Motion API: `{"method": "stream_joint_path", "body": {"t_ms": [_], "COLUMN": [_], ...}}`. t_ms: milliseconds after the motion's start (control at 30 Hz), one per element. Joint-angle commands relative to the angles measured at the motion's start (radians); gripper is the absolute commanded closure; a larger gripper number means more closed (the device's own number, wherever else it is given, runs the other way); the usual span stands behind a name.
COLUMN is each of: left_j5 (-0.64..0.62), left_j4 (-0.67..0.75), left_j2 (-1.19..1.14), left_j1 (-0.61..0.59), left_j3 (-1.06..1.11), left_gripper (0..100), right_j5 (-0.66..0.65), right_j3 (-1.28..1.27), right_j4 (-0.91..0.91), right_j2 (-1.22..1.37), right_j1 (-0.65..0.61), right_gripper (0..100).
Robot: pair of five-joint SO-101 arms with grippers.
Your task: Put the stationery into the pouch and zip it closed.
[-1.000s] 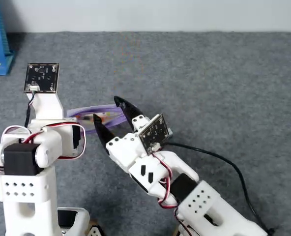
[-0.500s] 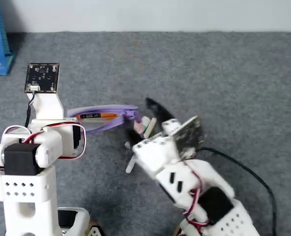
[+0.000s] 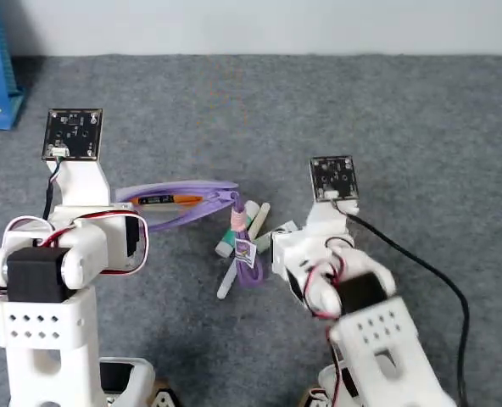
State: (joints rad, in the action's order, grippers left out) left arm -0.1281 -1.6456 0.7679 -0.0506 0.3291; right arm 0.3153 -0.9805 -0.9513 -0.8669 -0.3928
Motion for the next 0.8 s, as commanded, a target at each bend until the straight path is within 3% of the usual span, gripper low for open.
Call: {"method": "stream_joint_path", "body": {"t_ms": [0, 433, 767], "left_j5": [-0.008, -0.008, -0.008], "left_j4": [-0.009, -0.009, -0.009], "left_j2": [0.0, 0.0, 0.0], "left_j1": [-0.005, -0.005, -0.005], "left_j3": [-0.002, -0.002, 0.007], "left_gripper": [99, 99, 99], "right_j5": [0.077, 0.308, 0.334], "right_j3": [0.104, 0.502, 0.632], "right_j4": [0.059, 0.076, 0.074], "right_j2": [0.223, 0.803, 1.027], "right_j1": [0.025, 0.031, 0.048], "right_gripper": [76.4, 76.3, 76.4]}}
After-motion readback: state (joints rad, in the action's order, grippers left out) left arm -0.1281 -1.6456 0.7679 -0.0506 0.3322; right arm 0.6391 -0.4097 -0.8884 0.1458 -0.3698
